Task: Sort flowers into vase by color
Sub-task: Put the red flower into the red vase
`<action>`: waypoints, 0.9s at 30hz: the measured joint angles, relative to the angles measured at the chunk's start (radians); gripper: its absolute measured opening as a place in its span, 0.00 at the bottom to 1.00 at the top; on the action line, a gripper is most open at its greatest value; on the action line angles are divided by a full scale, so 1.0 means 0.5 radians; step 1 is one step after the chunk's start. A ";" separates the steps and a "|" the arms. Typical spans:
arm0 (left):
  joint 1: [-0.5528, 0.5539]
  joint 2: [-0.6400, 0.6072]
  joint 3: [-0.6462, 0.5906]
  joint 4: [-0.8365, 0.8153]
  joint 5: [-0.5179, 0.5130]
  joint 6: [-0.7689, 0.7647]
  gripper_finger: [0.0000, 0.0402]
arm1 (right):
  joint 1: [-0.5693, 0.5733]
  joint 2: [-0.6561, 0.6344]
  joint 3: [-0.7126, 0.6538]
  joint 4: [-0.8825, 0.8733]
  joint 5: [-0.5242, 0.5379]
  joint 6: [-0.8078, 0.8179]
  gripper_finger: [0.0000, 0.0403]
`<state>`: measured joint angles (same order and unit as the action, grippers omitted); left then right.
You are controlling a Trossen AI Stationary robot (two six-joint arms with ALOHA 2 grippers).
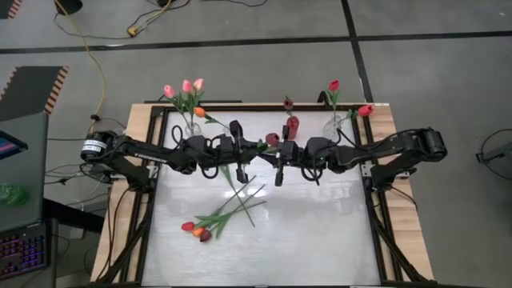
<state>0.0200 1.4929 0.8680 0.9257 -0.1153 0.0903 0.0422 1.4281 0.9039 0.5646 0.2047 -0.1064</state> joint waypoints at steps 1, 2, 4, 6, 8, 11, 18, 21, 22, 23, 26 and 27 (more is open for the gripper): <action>0.000 0.000 0.000 0.000 0.001 0.008 0.01 | 0.000 -0.002 0.000 -0.008 0.001 -0.010 0.09; 0.000 0.000 0.000 -0.002 0.003 0.014 0.02 | 0.000 -0.008 0.000 -0.019 0.005 -0.034 0.07; 0.000 0.000 0.000 -0.003 0.006 0.015 0.06 | 0.000 -0.020 0.000 -0.035 0.005 -0.077 0.07; 0.000 0.000 0.000 -0.014 0.005 0.016 0.12 | 0.004 -0.046 0.000 -0.063 0.005 -0.099 0.07; 0.000 0.000 0.000 -0.029 0.004 0.010 0.18 | 0.005 -0.089 0.000 -0.101 0.012 -0.101 0.07; 0.000 -0.001 0.000 -0.030 -0.004 -0.002 0.27 | 0.006 -0.174 0.000 -0.222 0.036 -0.090 0.08; 0.000 -0.004 0.000 -0.079 -0.166 0.007 0.41 | -0.002 -0.393 0.000 -0.645 0.119 -0.052 0.07; 0.001 -0.004 0.000 -0.145 -0.186 0.007 0.43 | -0.015 -0.482 -0.005 -0.790 0.127 -0.051 0.07; 0.001 -0.004 0.000 -0.168 -0.188 0.007 0.44 | -0.020 -0.512 -0.023 -0.793 0.155 -0.051 0.07; 0.000 -0.004 0.000 -0.187 -0.188 0.006 0.44 | -0.022 -0.550 -0.052 -0.791 0.194 -0.051 0.07; 0.000 -0.005 0.000 -0.253 -0.188 0.004 0.44 | -0.024 -0.691 -0.194 -0.775 0.378 -0.040 0.07; 0.000 -0.005 0.000 -0.272 -0.188 0.002 0.44 | -0.024 -0.745 -0.253 -0.758 0.451 -0.023 0.07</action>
<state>0.0200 1.4906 0.8680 0.7896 -0.2092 0.0912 0.0299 1.0556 0.7773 0.1854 0.4302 -0.1181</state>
